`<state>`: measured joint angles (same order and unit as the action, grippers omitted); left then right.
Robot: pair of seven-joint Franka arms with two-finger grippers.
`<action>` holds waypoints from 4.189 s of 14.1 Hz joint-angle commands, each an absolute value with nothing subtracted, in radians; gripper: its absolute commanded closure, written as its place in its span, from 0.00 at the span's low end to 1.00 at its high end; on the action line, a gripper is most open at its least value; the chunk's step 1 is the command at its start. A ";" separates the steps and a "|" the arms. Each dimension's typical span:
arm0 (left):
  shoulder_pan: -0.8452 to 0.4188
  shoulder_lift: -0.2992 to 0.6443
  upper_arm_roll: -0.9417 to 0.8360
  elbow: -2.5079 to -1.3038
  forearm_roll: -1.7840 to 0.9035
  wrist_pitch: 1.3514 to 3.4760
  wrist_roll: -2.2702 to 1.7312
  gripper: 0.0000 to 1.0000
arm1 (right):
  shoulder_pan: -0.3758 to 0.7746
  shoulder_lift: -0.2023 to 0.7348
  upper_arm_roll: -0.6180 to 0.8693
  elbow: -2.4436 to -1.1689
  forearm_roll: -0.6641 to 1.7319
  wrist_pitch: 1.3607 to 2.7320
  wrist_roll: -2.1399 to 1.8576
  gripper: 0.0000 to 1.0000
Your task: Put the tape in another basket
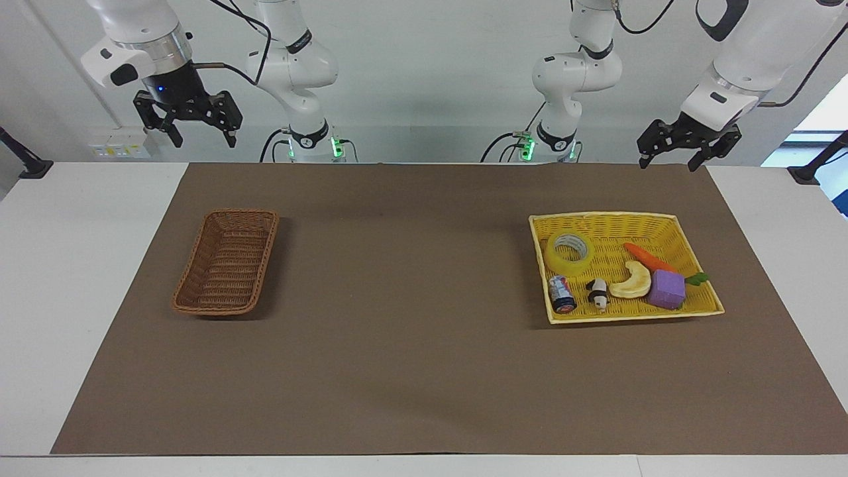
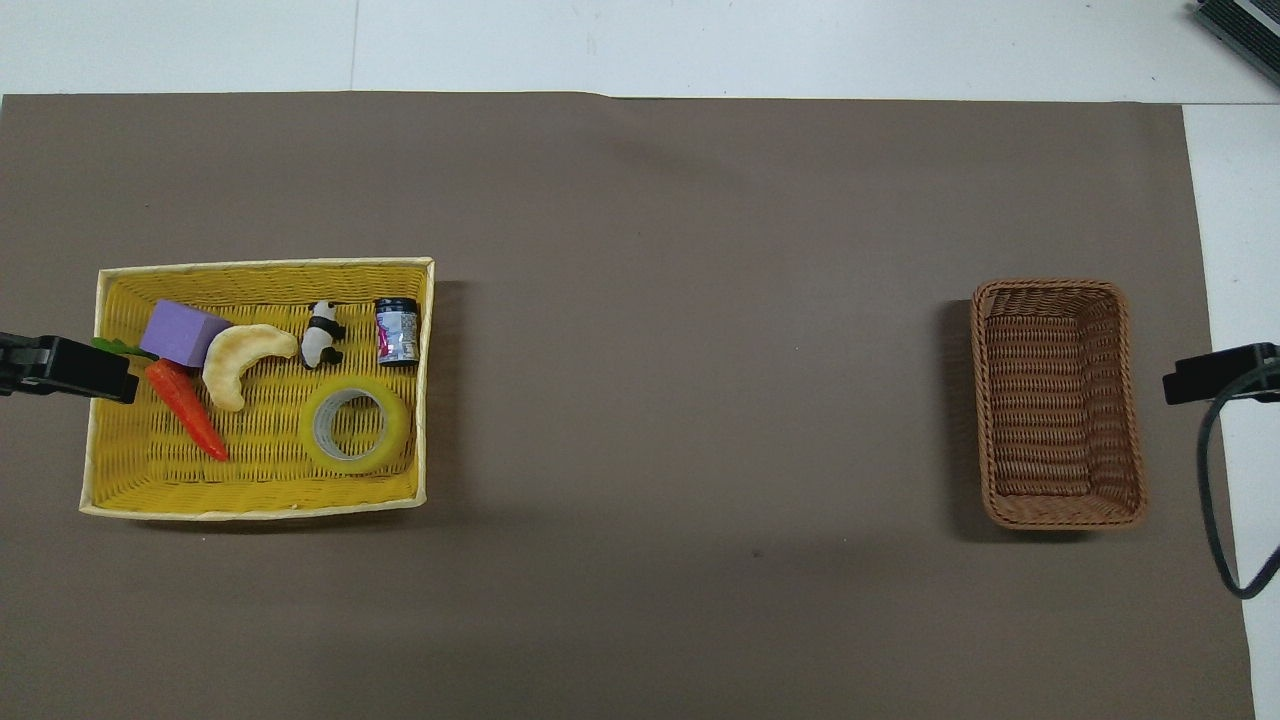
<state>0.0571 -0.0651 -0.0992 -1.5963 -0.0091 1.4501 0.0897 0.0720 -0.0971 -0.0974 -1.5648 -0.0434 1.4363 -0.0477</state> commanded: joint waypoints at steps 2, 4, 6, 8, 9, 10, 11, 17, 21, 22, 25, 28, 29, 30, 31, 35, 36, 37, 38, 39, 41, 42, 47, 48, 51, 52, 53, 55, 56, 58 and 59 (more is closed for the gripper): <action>0.049 -0.055 -0.092 -1.566 -0.002 1.437 0.114 0.00 | 0.058 -0.114 -0.091 -1.578 -0.035 1.436 -0.072 0.00; 0.049 -0.055 -0.092 -1.566 -0.002 1.437 0.114 0.00 | 0.060 -0.114 -0.091 -1.578 -0.037 1.436 -0.072 0.00; 0.049 -0.055 -0.092 -1.566 -0.002 1.437 0.109 0.00 | 0.060 -0.114 -0.091 -1.578 -0.037 1.436 -0.072 0.00; 0.034 -0.070 -0.103 -1.565 -0.002 1.428 0.107 0.00 | 0.058 -0.114 -0.091 -1.578 -0.035 1.436 -0.072 0.00; 0.029 -0.071 -0.104 -1.565 -0.002 1.434 0.103 0.00 | 0.058 -0.114 -0.091 -1.578 -0.037 1.436 -0.072 0.00; 0.029 -0.071 -0.106 -1.565 -0.002 1.434 0.106 0.00 | 0.060 -0.114 -0.091 -1.578 -0.035 1.436 -0.072 0.00; 0.032 -0.071 -0.106 -1.566 -0.002 1.437 0.103 0.00 | 0.058 -0.114 -0.091 -1.578 -0.035 1.436 -0.072 0.00; 0.038 -0.087 -0.104 -1.712 -0.021 1.564 0.087 0.00 | 0.058 -0.114 -0.091 -1.578 -0.037 1.436 -0.072 0.00; 0.029 -0.089 -0.104 -1.834 -0.023 1.689 0.063 0.00 | 0.058 -0.114 -0.091 -1.578 -0.035 1.436 -0.072 0.00; 0.028 -0.092 -0.106 -1.862 -0.023 1.719 0.054 0.00 | 0.058 -0.114 -0.091 -1.578 -0.035 1.436 -0.072 0.00; 0.028 -0.089 -0.106 -1.946 -0.023 1.798 0.049 0.00 | 0.058 -0.114 -0.091 -1.578 -0.037 1.436 -0.072 0.00; 0.026 -0.089 -0.107 -2.037 -0.023 1.879 0.029 0.00 | 0.058 -0.114 -0.091 -1.578 -0.035 1.436 -0.072 0.00; 0.026 -0.089 -0.107 -2.055 -0.023 1.897 0.029 0.00 | 0.060 -0.114 -0.091 -1.578 -0.037 1.436 -0.072 0.00; 0.026 -0.089 -0.107 -2.074 -0.023 1.916 0.029 0.00 | 0.060 -0.114 -0.091 -1.578 -0.035 1.436 -0.072 0.00; 0.026 -0.081 -0.107 -2.085 -0.023 1.925 0.025 0.00 | 0.060 -0.114 -0.091 -1.578 -0.037 1.436 -0.072 0.00; 0.002 -0.060 -0.107 -2.190 -0.023 2.064 -0.023 0.00 | 0.060 -0.114 -0.091 -1.578 -0.035 1.436 -0.072 0.00; -0.009 -0.049 -0.107 -2.218 -0.023 2.101 -0.026 0.00 | 0.058 -0.114 -0.091 -1.578 -0.035 1.436 -0.072 0.00; -0.015 -0.041 -0.107 -2.242 -0.023 2.136 -0.035 0.00 | 0.060 -0.114 -0.091 -1.578 -0.037 1.436 -0.072 0.00; -0.015 -0.034 -0.107 -2.268 -0.023 2.170 -0.050 0.00 | 0.060 -0.114 -0.091 -1.578 -0.035 1.433 -0.074 0.00; -0.017 -0.022 -0.107 -2.288 -0.023 2.199 -0.055 0.00 | 0.060 -0.114 -0.086 -1.578 -0.037 1.433 -0.074 0.00; -0.017 0.001 -0.107 -2.341 -0.023 2.270 -0.055 0.16 | 0.060 -0.114 -0.083 -1.578 -0.035 1.436 -0.074 0.00; -0.017 0.005 -0.107 -2.368 -0.023 2.305 -0.057 0.36 | 0.060 -0.114 -0.084 -1.578 -0.035 1.436 -0.074 0.00; -0.012 0.028 -0.107 -2.352 -0.052 2.321 -0.071 1.00 | 0.069 -0.114 -0.084 -1.580 -0.034 1.456 -0.072 0.00; -0.015 0.035 -0.107 -2.330 -0.067 2.312 -0.071 1.00 | 0.074 -0.114 -0.081 -1.585 -0.028 1.485 -0.071 0.00; -0.011 0.050 -0.107 -2.186 -0.141 2.182 -0.064 1.00 | 0.087 -0.088 -0.077 -1.597 0.032 1.540 -0.063 0.00; -0.012 0.066 -0.107 -2.127 -0.153 2.140 -0.067 1.00 | 0.115 -0.081 -0.078 -1.606 0.034 1.563 -0.045 0.00; -0.015 0.083 -0.107 -2.067 -0.163 2.093 -0.071 1.00 | 0.133 -0.078 -0.078 -1.617 0.034 1.586 -0.010 0.00; -0.017 0.127 -0.109 -1.949 -0.257 2.008 -0.075 1.00 | 0.164 -0.065 -0.077 -1.626 0.038 1.623 0.061 0.00; -0.017 0.133 -0.110 -1.912 -0.309 1.976 -0.075 1.00 | 0.176 -0.051 -0.077 -1.626 0.072 1.641 0.083 0.00; -0.046 0.133 -0.110 -1.893 -0.392 1.964 -0.075 1.00 | 0.213 -0.022 -0.077 -1.626 0.126 1.680 0.138 0.00; -0.048 0.130 -0.113 -1.891 -0.443 1.962 -0.074 1.00 | 0.242 -0.009 -0.077 -1.626 0.126 1.698 0.179 0.00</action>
